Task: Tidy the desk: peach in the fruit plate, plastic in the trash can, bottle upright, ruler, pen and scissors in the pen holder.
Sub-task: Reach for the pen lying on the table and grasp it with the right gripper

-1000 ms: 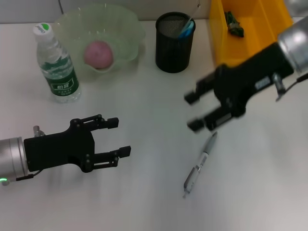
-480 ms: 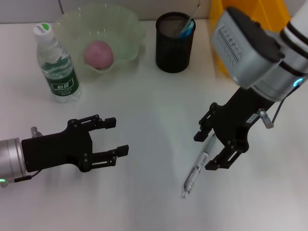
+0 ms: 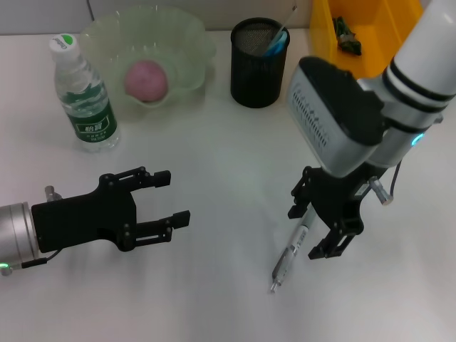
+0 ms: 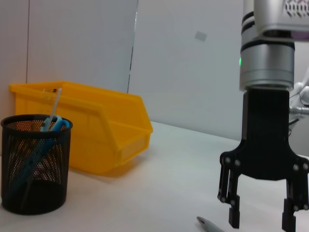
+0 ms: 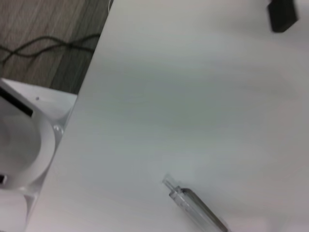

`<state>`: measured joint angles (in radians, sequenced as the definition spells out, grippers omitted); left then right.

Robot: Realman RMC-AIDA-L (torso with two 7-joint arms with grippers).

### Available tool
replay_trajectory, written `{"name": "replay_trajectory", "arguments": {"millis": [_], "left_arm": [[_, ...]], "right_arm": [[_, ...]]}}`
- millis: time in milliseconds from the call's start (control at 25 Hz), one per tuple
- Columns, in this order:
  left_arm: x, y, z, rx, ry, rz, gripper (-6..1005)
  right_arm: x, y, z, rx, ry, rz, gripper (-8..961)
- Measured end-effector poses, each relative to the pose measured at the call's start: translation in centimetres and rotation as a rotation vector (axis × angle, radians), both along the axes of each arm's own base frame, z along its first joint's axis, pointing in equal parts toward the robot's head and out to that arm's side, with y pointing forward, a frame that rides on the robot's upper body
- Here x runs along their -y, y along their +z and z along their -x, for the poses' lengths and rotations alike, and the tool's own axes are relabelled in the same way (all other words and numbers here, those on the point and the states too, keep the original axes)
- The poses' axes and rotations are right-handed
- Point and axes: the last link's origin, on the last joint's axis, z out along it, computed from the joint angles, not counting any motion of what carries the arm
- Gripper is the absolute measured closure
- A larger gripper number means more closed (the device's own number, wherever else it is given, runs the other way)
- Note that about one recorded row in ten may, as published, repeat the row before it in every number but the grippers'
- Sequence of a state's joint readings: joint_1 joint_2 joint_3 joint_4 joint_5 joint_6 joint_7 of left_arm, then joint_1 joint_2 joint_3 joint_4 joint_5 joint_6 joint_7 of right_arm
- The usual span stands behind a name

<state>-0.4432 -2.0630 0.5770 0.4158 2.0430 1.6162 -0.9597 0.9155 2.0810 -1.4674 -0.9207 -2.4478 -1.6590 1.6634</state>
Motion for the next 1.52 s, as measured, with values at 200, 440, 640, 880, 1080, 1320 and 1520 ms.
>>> {"name": "replay_trajectory", "arguments": {"millis": [200,440,640,880,1080,1320,1520], "left_arm": [[-0.1,0.0,0.0,0.004,0.004,-0.007,223],[-0.1,0.0,-0.1,0.007,0.005,-0.008,223],[-0.1,0.0,-0.1,0.007,0.005,-0.009,223],[-0.2,0.1,-0.1,0.006,0.004,-0.01,222],[-0.2,0.1,-0.1,0.006,0.004,-0.011,222],[-0.2,0.1,-0.1,0.007,0.005,-0.014,222],[-0.3,0.1,-0.1,0.011,0.006,-0.018,222]], "right_arm": [[0.2,-0.8,-0.2,0.016,0.05,0.011,256],[0.3,-1.5,-0.3,0.03,0.085,0.013,260],[0.5,-2.2,-0.6,0.044,0.114,0.014,394],[0.5,-2.6,-0.7,0.05,0.133,0.012,464],[0.6,-3.1,-0.9,0.053,0.148,0.01,469],[0.6,-3.3,-1.0,0.056,0.154,0.006,513],[0.5,-3.4,-1.0,0.055,0.15,-0.001,556]]}}
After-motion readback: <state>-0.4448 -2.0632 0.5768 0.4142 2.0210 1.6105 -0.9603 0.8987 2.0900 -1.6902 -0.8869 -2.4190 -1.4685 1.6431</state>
